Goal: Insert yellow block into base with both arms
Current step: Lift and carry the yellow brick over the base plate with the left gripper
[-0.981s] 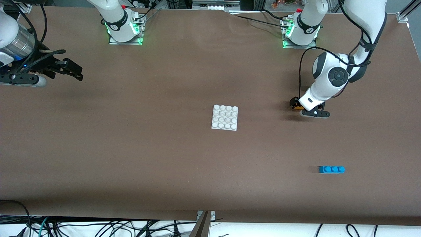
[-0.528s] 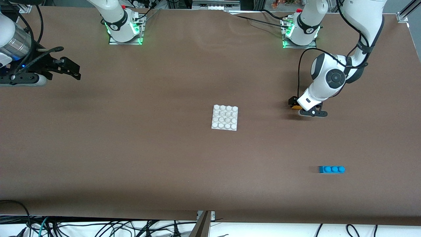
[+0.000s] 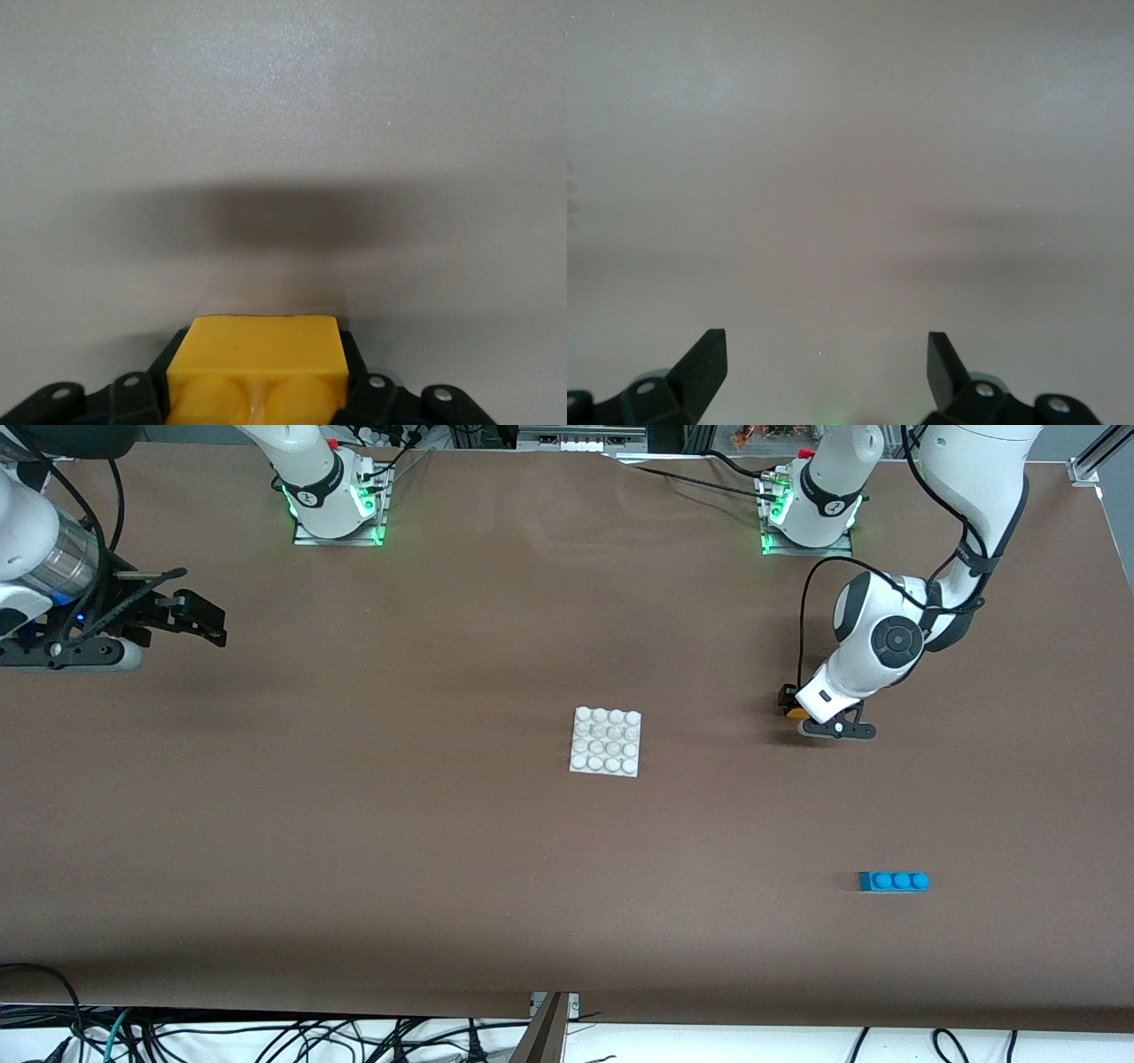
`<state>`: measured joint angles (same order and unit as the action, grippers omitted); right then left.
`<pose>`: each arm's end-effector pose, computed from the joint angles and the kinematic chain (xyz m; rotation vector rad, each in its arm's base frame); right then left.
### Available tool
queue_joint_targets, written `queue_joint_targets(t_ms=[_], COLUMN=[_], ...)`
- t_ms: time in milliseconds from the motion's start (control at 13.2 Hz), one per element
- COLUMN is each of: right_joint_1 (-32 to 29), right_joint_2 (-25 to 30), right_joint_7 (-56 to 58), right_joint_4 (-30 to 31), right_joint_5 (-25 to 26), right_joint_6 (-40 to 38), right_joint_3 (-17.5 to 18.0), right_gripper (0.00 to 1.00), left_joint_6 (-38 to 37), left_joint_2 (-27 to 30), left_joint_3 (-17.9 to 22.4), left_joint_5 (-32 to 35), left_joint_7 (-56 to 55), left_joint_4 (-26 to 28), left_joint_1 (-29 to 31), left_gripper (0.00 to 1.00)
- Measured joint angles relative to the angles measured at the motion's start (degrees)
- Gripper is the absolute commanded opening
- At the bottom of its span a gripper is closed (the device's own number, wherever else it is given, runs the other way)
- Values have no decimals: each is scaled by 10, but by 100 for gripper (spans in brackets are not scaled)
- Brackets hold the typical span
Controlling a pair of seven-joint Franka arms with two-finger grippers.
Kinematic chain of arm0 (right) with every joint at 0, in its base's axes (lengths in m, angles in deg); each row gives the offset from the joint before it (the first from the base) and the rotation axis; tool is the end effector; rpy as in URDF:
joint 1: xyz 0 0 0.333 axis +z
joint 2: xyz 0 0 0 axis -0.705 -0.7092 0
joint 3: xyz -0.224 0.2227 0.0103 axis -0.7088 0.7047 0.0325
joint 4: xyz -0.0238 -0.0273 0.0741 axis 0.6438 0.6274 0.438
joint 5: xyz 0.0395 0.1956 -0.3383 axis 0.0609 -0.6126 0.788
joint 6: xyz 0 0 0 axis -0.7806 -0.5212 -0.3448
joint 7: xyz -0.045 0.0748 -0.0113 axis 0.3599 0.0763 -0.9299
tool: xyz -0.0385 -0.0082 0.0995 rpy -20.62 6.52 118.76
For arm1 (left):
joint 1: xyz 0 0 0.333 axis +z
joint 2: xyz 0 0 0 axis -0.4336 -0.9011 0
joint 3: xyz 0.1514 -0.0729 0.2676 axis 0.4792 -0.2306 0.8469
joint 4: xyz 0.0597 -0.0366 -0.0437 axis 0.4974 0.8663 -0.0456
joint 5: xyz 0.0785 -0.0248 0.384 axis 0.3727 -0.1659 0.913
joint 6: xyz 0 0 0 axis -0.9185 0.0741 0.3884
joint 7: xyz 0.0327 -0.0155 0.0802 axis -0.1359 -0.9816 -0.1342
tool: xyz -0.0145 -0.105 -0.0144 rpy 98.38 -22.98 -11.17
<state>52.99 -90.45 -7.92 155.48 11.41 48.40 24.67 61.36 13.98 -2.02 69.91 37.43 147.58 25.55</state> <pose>0.5581 0.0669 0.5829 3.1249 0.0356 -0.1443 0.4699 -0.0635 0.1683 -3.1269 0.1175 0.1821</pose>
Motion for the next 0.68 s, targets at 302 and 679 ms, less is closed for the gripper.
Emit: queue_joint_targets(t_ms=[302, 679], right_joint_1=[0, 0], right_joint_2=[-1, -1], right_joint_7=[0, 0], right_joint_4=[-4, -5], right_joint_5=[0, 0], right_joint_6=[0, 0], right_joint_3=[0, 0], right_gripper=[100, 100], left_joint_6=[-71, -291], left_joint_2=[27, 57], left_joint_3=[-12, -113], left_joint_5=[0, 0], left_joint_7=[-2, -92], left_joint_4=[-41, -213], left_joint_1=[0, -7], left_gripper=[12, 12])
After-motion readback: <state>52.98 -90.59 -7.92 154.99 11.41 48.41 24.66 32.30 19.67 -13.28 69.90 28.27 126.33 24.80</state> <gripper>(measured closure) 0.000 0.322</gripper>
